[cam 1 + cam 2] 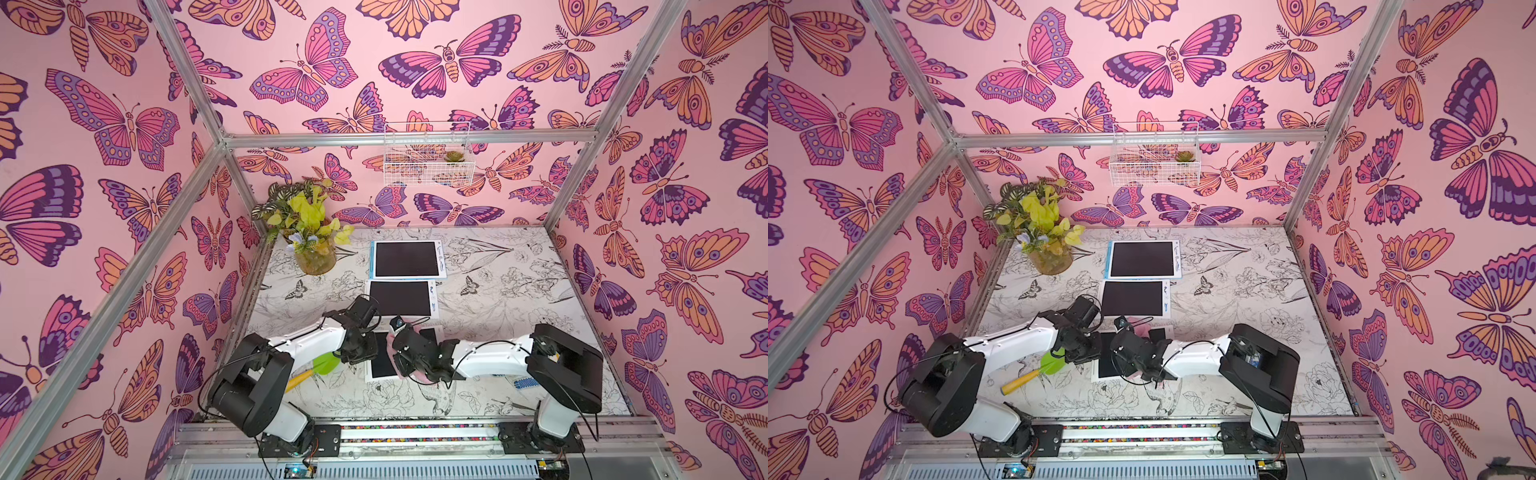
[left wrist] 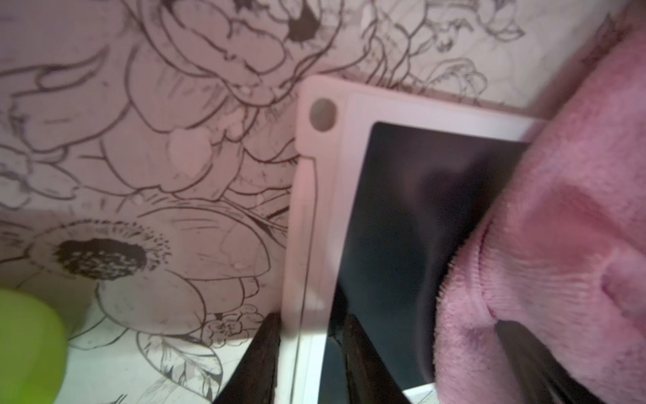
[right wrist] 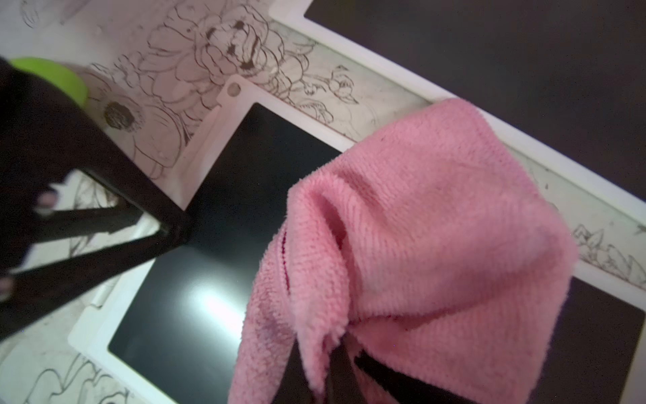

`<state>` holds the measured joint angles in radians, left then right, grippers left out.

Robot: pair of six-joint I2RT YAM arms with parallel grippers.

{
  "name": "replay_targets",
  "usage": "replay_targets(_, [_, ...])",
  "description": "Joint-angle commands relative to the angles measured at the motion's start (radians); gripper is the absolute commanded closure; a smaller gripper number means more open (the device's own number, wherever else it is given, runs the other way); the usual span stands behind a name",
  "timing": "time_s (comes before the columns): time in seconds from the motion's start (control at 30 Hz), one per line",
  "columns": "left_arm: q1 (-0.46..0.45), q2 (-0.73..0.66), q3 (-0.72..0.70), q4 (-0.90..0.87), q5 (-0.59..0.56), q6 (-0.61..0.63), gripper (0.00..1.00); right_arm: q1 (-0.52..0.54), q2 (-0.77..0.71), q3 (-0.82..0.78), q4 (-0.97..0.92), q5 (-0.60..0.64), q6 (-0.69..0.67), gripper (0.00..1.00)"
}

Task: Wipe the drawing tablet
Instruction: Wipe the dirt from the drawing tablet.

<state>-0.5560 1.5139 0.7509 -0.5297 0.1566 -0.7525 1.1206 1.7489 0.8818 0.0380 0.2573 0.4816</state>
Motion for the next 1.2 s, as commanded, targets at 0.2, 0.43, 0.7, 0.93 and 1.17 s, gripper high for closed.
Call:
replay_targets(0.2, [-0.007,0.150,-0.045,-0.074,-0.064,0.016,0.69,-0.099,-0.267,-0.184,0.004,0.103,0.013,1.00])
replay_targets(0.43, [-0.010,0.136,-0.048,-0.074,-0.074,0.018,0.73,-0.133,-0.304,-0.244,-0.024,0.143,0.016,1.00])
replay_targets(0.7, [-0.015,0.132,-0.064,-0.071,-0.072,0.006,0.75,-0.034,-0.157,-0.118,-0.001,0.111,-0.009,1.00])
replay_targets(0.93, [-0.016,0.128,-0.069,-0.070,-0.070,-0.004,0.75,0.006,-0.031,-0.046,0.028,0.084,0.056,1.00])
replay_targets(1.17, [-0.015,0.129,-0.080,-0.065,-0.071,-0.008,0.75,-0.165,-0.170,-0.188,-0.164,0.188,0.143,1.00])
